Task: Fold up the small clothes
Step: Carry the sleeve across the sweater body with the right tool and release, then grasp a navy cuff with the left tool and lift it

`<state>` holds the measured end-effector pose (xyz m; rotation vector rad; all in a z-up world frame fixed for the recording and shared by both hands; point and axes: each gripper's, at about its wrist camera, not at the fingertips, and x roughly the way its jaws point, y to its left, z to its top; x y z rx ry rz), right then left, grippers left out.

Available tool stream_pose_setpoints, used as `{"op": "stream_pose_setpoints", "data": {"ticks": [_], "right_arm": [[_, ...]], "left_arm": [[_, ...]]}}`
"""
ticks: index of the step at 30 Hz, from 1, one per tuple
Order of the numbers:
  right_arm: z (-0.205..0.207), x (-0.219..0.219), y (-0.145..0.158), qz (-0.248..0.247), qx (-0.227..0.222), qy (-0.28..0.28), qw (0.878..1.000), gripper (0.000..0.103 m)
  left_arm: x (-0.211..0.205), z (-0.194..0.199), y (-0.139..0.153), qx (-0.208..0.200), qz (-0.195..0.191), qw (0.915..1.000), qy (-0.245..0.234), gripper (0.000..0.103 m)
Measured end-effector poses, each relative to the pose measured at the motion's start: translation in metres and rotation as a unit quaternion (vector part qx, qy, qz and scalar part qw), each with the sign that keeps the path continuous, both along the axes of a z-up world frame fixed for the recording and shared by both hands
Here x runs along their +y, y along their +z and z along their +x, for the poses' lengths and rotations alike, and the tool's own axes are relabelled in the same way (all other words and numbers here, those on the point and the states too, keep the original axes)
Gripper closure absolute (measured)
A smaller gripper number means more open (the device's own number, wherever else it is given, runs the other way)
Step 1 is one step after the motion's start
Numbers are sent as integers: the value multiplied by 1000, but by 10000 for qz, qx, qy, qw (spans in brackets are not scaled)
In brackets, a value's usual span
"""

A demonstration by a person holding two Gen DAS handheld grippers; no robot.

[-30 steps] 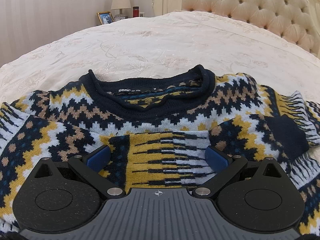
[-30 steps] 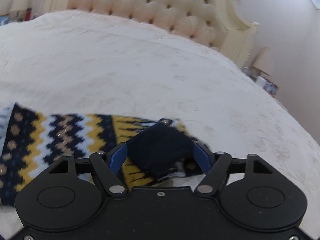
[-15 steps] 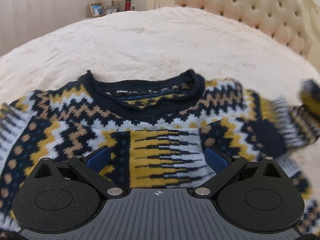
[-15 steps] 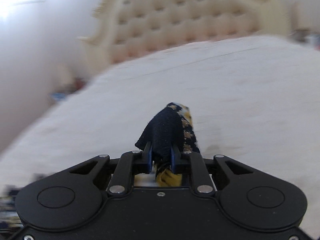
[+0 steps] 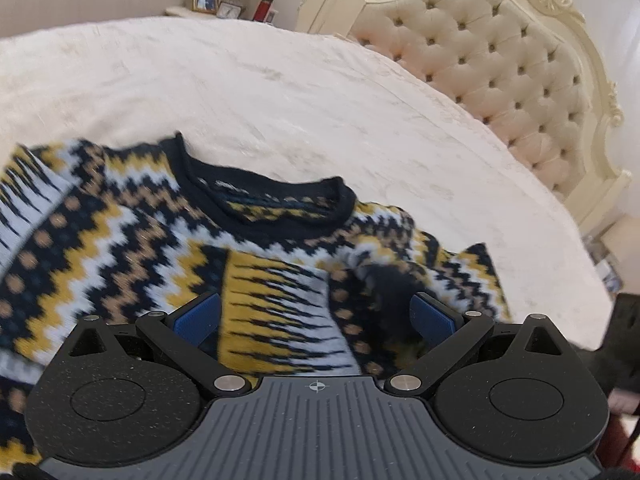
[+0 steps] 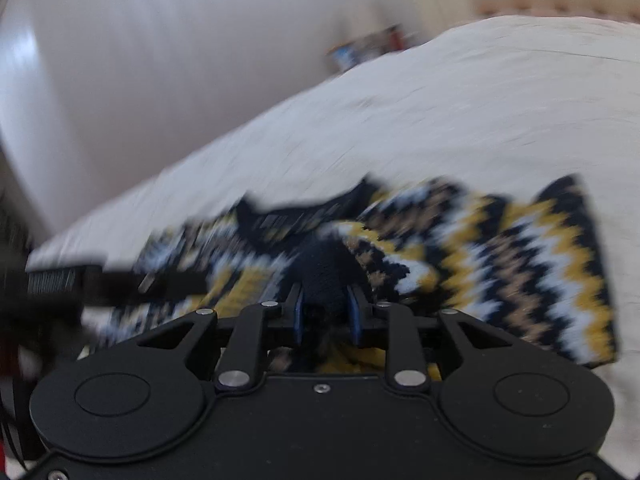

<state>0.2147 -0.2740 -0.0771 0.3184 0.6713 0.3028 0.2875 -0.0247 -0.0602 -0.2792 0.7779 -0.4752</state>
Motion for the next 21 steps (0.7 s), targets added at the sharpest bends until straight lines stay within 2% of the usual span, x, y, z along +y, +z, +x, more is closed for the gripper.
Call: {"op": "stream_pose_setpoints", "data": {"ticks": [1,2,3,6,11,13,19,20,21], "right_arm": [[0,-1,-1,-4,12,38,10000,48],[1,-6,-2,37,12,59,10000,39],[1,-12,-2,100,-1,23,9999,37],[-4,-19,6,279,-96,-352,9989,37],[-7,-59,8,433,-155,-1363,9896,35],[-9,-67,7,401,-129,-1594,9863,35],[-9,-73,6,431,-106,-1756,9835,35],[-10,-74,7,421,-101,-1749,9836,35],[-7,-73,4,416,-95,-1743,9838,35]], "left_arm": [[-1,0,-2,2,-52,10000,-19,2],[-3,0,-4,0,-76,10000,-34,2],[-5,0,-5,-5,-82,10000,-43,2],[-8,-1,-10,61,-181,9998,-64,2],[-21,-3,-22,314,-300,9990,-114,4],[-28,-5,-23,308,-322,9989,-123,14],[-46,4,-30,631,-783,9949,-98,16],[-49,7,-31,669,-830,9943,-62,18],[-51,11,-33,724,-871,9936,-13,26]]}}
